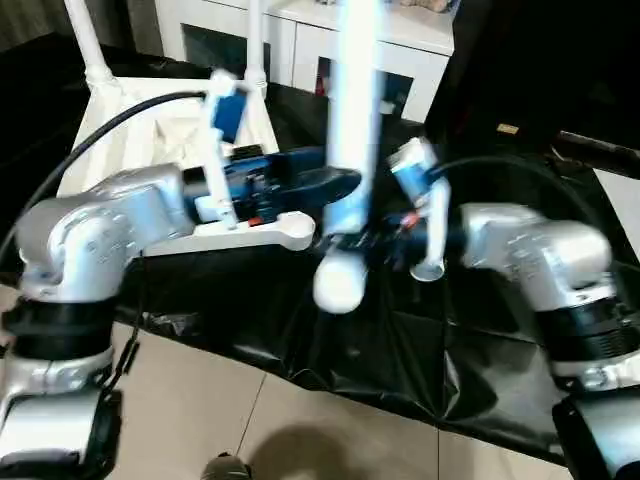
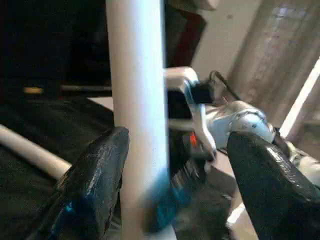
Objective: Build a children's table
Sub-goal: Pick table leg, then move to table
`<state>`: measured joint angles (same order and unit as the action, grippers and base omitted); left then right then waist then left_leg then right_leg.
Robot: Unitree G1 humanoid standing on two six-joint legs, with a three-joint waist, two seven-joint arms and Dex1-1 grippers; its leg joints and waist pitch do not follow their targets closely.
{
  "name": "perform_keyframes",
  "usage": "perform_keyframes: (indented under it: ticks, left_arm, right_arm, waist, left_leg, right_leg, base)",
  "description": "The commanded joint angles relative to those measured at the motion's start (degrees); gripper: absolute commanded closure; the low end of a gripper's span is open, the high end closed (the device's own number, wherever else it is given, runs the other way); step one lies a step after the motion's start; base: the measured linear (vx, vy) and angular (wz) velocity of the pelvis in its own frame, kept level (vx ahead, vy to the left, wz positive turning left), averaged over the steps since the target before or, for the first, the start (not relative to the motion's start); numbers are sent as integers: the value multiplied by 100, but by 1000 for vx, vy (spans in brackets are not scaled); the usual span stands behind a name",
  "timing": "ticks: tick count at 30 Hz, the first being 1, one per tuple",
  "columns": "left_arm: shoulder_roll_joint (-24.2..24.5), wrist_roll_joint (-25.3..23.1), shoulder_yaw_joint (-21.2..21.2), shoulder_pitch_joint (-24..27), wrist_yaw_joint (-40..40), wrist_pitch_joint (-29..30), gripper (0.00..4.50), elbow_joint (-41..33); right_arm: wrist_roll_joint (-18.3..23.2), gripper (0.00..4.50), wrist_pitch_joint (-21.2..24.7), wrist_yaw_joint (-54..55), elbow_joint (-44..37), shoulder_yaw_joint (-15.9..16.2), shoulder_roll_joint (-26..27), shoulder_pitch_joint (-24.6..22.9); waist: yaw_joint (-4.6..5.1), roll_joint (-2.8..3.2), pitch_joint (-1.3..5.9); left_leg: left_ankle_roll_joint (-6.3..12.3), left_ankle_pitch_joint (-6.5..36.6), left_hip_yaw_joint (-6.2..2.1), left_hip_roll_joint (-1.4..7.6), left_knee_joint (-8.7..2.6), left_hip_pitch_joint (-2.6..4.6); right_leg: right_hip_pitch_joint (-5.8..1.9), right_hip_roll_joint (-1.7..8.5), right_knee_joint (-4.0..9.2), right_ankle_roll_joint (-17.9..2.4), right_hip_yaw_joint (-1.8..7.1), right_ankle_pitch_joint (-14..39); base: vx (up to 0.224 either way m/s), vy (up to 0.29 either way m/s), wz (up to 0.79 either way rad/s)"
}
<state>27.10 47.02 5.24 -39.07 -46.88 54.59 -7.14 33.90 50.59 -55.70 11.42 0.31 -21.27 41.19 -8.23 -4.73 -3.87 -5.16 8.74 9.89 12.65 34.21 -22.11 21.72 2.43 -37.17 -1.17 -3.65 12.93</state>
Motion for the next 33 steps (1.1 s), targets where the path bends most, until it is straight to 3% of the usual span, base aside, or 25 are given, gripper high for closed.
perform_keyframes:
  ticks: [1,4,5,7,8,11,12,15,16,17,19,20,21,22,23,24,25,26,27,28,29,30,31,32,33]
  left_arm:
    - [-1,-259,160,104,384,-181,69,-128]
    - [-143,-935,498,373,1457,-669,69,-180]
    - [-233,-1138,620,485,1870,-728,69,-257]
    - [-521,-1677,798,851,2786,-958,69,-536]
    - [-543,-1728,801,888,2855,-982,69,-561]
    - [-641,-3076,261,1619,3756,-1987,69,-766]
    - [-643,-3201,192,1690,3821,-2104,69,-761]
    - [-932,-3953,-250,2250,4521,-2867,69,-508]
    - [-1132,-4048,-272,2401,4769,-3052,69,-298]
    - [-1192,-4109,-281,2441,4843,-3129,69,-240]
    - [-1199,-4371,-398,2508,5026,-3355,69,-82]
    - [-1213,-4525,-448,2544,5095,-3495,69,9]
    - [-1252,-4578,-442,2554,5143,-3555,69,52]
    - [-1280,-4616,-432,2557,5181,-3595,69,82]
    - [-1268,-4646,-446,2543,5179,-3616,69,112]
    - [-1268,-4647,-446,2542,5178,-3616,69,112]
    - [-1274,-4707,-466,2544,5191,-3699,69,157]
    - [-1286,-4744,-461,2535,5215,-3778,69,198]
    - [-1299,-4763,-455,2527,5223,-3816,69,223]
    - [-1315,-4785,-446,2518,5233,-3867,69,256]
    - [-1342,-4797,-417,2491,5261,-3980,69,331]
    - [-1327,-4807,-433,2479,5248,-3998,69,360]
    - [-1325,-4832,-440,2473,5239,-4028,69,389]
    - [-1332,-4861,-430,2473,5264,-4076,69,412]
    - [-1345,-4904,-419,2479,5279,-4125,69,423]
  right_arm:
    - [-98,262,-121,682,142,-369,65,104]
    - [-659,262,-649,1655,122,-491,239,-84]
    - [-800,262,-785,1894,-31,-507,313,-208]
    - [-1192,262,-1288,2344,-517,-386,513,-581]
    - [-1233,262,-1335,2385,-561,-368,530,-614]
    - [-1963,262,-1793,3150,-1000,59,720,-1155]
    - [-2011,262,-1845,3195,-1022,94,740,-1212]
    - [-2570,262,-2828,3651,-955,436,877,-1718]
    - [-2363,262,-2822,3770,-888,238,1153,-1875]
    - [-2279,262,-2763,3825,-886,129,1279,-1923]
    - [-2260,262,-2838,3940,-811,10,1431,-1987]
    - [-2289,262,-2917,4001,-764,4,1494,-2033]
    - [-2301,262,-2939,4034,-739,11,1512,-2049]
    - [-2312,262,-2953,4056,-712,20,1518,-2056]
    - [-2336,262,-2997,4073,-662,29,1510,-2057]
    - [-2337,262,-2999,4074,-661,30,1510,-2057]
    - [-2365,262,-3099,4110,-611,56,1506,-2070]
    - [-2374,262,-3168,4148,-554,57,1510,-2079]
    - [-2376,262,-3187,4162,-531,41,1525,-2080]
    - [-2380,262,-3211,4178,-502,22,1542,-2082]
    - [-2405,262,-3253,4170,-463,-1,1566,-2075]
    - [-2416,262,-3264,4167,-454,-5,1578,-2069]
    - [-2423,262,-3281,4170,-443,-4,1584,-2065]
    - [-2423,262,-3288,4174,-430,-3,1594,-2060]
    - [-2420,262,-3302,4181,-413,-4,1600,-2057]
  waist:
    - [24,120,459]
    - [58,120,461]
    - [58,111,465]
    - [60,81,473]
    - [58,86,466]
    - [74,65,445]
    - [62,81,453]
    - [75,79,434]
    - [58,124,429]
    - [67,61,412]
    - [5,72,435]
    - [-43,128,412]
    - [-65,54,397]
    - [-149,15,367]
    - [-148,-4,333]
    - [-163,77,340]
    - [-87,115,335]
    - [77,196,365]
    - [229,217,355]
    - [420,309,373]
    - [527,320,363]
    - [582,291,365]
    - [611,229,343]
    - [610,182,342]
    - [623,85,333]
  left_leg:
    - [-428,542,-1,79,-349,153]
    - [-532,545,-7,85,-349,151]
    - [-552,546,-12,94,-353,151]
    - [-500,511,-14,96,-351,145]
    - [-478,518,-23,110,-359,145]
    - [-423,542,-25,107,-369,144]
    - [-414,556,-33,111,-370,158]
    - [-459,868,-16,108,-372,181]
    - [-375,1017,4,90,-367,161]
    - [-168,1125,31,57,-362,111]
    - [178,992,30,34,-290,48]
    - [232,1145,96,54,-82,210]
    - [255,1247,70,37,4,169]
    - [286,1265,-29,35,168,78]
    - [351,1201,-141,33,212,13]
    - [371,1156,-169,39,185,48]
    - [394,1409,-113,25,62,181]
    - [376,1933,19,-10,-151,414]
    - [403,2348,94,-43,-249,545]
    - [449,2929,213,-12,-433,677]
    - [428,3287,393,68,-614,518]
    - [408,3398,427,157,-689,434]
    - [260,3610,544,295,-793,372]
    - [-136,3712,677,240,-754,453]
    - [-319,3730,690,129,-570,425]
  right_leg:
    - [-262,480,370,-915,282,-12]
    - [-253,481,368,-880,283,-61]
    - [-277,483,368,-759,290,-66]
    - [-284,477,366,-678,290,-141]
    - [-278,490,375,-637,288,-133]
    - [-257,474,411,-421,289,77]
    - [-250,483,424,-375,291,149]
    - [-192,477,465,-295,304,481]
    - [-192,535,504,-298,351,632]
    - [-237,616,565,-303,411,909]
    - [-295,798,653,-300,508,1247]
    - [-142,926,794,-258,790,1694]
    - [-206,1015,833,-255,922,1982]
    - [-310,1200,934,-252,1200,2594]
    - [-304,1196,945,-265,1282,3030]
    - [-262,1164,960,-297,1266,3140]
    - [-86,887,906,-310,1172,3050]
    - [112,527,757,-327,866,2608]
    - [253,317,659,-306,676,2366]
    - [411,104,341,-266,238,1928]
    - [386,64,-52,-232,-130,1411]
    - [284,143,-216,-212,-257,1139]
    - [145,306,-367,-200,-411,945]
    - [145,485,-111,-309,-319,1283]
    - [191,668,269,-294,-99,1934]
  base:
    - [0,0,0]
    - [0,0,0]
    - [0,0,0]
    - [0,0,0]
    - [0,0,0]
    - [0,0,0]
    - [0,0,0]
    - [0,0,0]
    - [0,0,0]
    - [0,0,0]
    - [0,0,0]
    - [0,0,0]
    - [-44,60,-11]
    - [-44,121,-33]
    - [-44,121,-33]
    - [-40,182,-39]
    - [-50,227,-32]
    - [-50,227,-32]
    - [-81,240,-28]
    - [-87,254,-29]
    - [-87,254,-29]
    - [-83,241,-33]
    - [-84,177,-38]
    - [-84,177,-38]
    - [-78,142,-28]
